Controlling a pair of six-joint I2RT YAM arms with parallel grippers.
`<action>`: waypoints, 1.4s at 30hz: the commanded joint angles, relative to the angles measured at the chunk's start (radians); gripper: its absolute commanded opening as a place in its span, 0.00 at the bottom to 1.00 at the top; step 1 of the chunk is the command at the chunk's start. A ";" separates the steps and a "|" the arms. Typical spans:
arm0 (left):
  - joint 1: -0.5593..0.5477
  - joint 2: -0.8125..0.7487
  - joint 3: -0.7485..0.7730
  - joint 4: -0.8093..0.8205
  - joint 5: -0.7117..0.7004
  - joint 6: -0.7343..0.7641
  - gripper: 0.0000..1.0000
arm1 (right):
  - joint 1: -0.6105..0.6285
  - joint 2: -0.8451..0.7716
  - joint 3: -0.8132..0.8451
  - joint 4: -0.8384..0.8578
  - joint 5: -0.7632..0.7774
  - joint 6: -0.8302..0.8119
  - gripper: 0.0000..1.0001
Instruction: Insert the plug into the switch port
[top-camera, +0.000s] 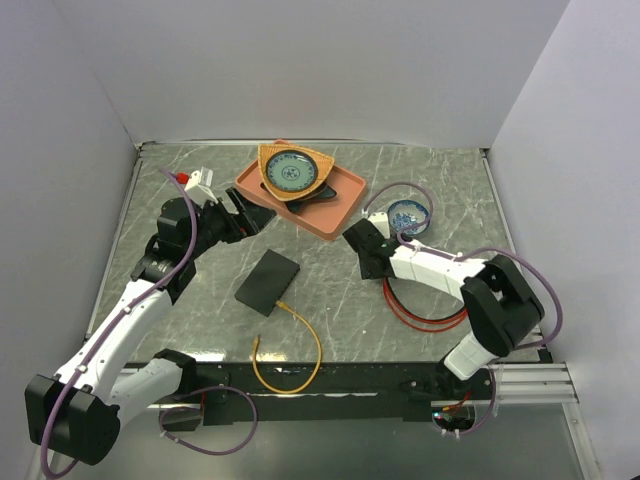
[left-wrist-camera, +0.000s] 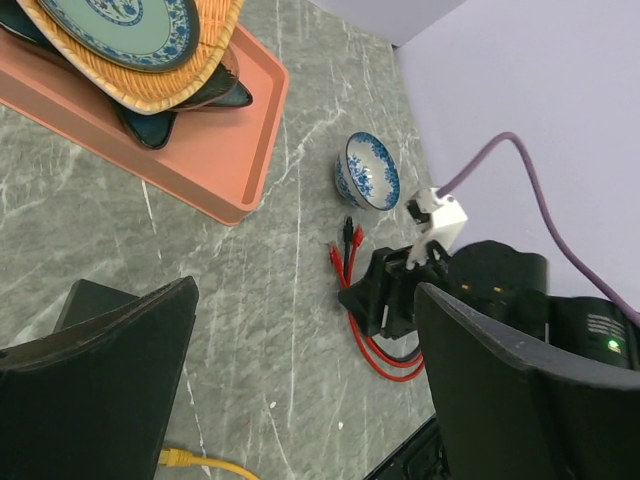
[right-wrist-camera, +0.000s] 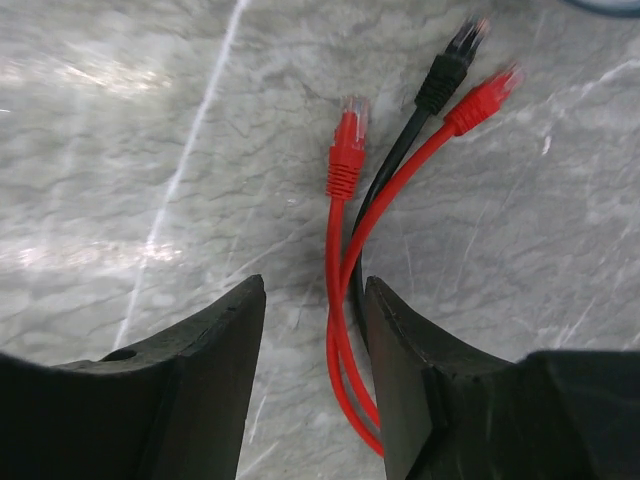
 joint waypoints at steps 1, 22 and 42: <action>0.003 -0.014 0.032 0.004 -0.012 0.013 0.96 | -0.020 0.047 0.032 0.012 -0.007 0.016 0.52; 0.005 -0.021 0.043 -0.025 -0.029 0.030 0.96 | -0.065 0.158 0.038 0.038 -0.097 0.016 0.23; 0.005 -0.043 0.055 -0.060 -0.052 0.043 0.96 | -0.096 0.050 0.024 0.074 -0.262 -0.054 0.00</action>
